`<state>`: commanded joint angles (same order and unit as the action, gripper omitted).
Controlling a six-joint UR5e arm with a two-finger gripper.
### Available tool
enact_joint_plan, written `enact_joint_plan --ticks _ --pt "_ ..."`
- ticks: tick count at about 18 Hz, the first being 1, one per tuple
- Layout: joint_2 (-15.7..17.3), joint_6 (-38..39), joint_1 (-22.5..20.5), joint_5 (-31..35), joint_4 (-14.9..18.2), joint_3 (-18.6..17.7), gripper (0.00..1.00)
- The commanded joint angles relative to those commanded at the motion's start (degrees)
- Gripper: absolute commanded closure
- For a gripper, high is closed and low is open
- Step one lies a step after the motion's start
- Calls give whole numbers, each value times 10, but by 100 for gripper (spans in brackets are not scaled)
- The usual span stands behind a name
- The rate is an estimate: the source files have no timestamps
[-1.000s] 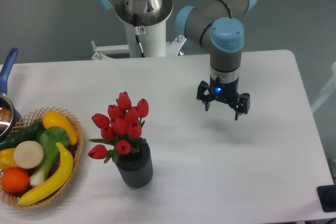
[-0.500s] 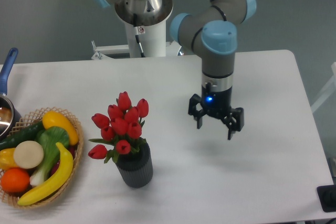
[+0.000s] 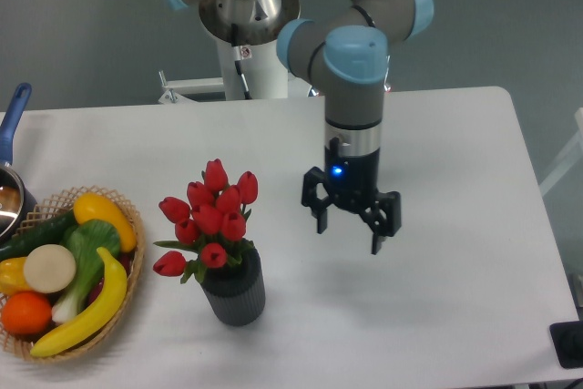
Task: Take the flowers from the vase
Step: 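Tilt the gripper and lower it toward the tulip stems above the vase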
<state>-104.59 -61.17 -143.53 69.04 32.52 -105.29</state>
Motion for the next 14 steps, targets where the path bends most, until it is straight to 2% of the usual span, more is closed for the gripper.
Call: enact_joint_plan --ticks 3,5,9,12,14 --pt "11 -2 -12 -184 1 -27 0" --pt "31 -17 -36 -245 3 -56 0" --pt "58 -73 -52 -267 4 -112 0" --pt "48 -73 -51 -290 1 -108 0" --pt "23 -70 -47 -291 1 -88 0"
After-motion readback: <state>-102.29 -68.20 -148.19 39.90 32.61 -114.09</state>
